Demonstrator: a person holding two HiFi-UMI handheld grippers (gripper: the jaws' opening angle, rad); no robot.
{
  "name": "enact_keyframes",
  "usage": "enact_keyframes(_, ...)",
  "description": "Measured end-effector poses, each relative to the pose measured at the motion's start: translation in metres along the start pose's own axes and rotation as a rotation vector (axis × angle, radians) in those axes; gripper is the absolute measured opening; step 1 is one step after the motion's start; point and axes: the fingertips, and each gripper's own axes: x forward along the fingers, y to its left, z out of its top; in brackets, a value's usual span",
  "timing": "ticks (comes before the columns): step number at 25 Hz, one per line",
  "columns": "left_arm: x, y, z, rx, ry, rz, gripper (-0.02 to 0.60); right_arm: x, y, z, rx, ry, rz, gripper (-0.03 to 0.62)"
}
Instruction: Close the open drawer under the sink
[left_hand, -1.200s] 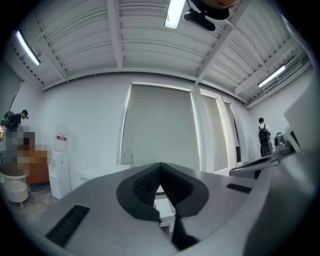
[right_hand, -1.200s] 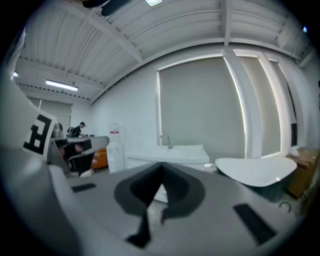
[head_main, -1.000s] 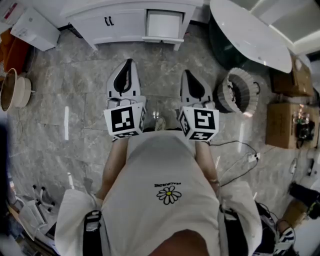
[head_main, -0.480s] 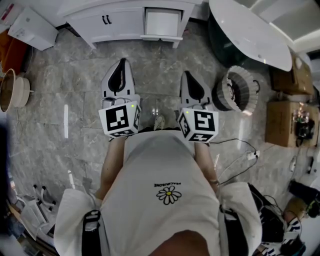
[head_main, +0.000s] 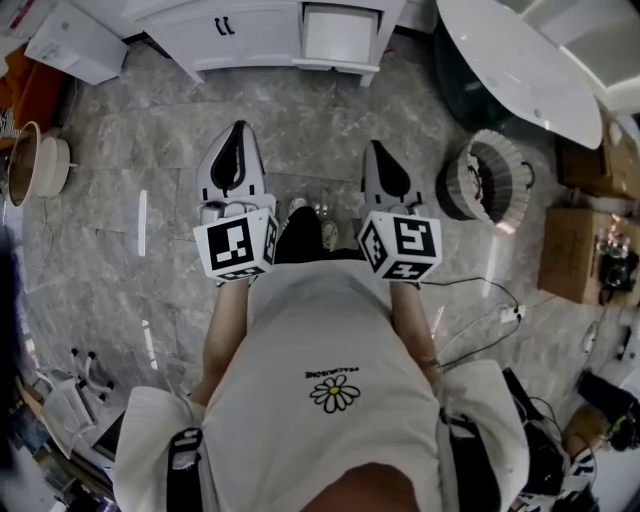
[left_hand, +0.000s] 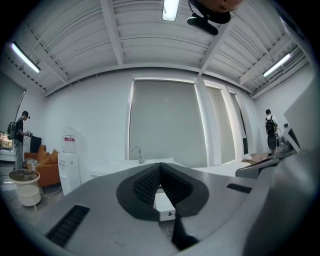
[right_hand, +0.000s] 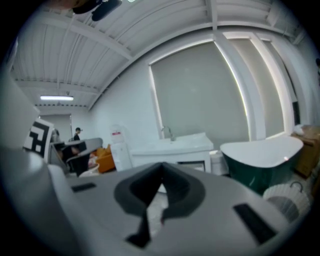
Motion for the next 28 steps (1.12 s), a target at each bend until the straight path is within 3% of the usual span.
enact_keyframes(7,0.006,0.006,-0.007,0.002,-0.007,-0.011,0.02,0.014,0.015,-0.003,-0.047,0.002,0.025,0.028)
enact_keyframes(19,0.079,-0.004,-0.006,-0.027,-0.059,-0.083,0.02,0.053,-0.03,0.026,-0.055,-0.036,-0.099,0.028)
enact_keyframes(28,0.179,0.054,-0.009,-0.029,-0.055,-0.063,0.02,0.147,-0.032,0.057,-0.111,-0.035,-0.101,0.028)
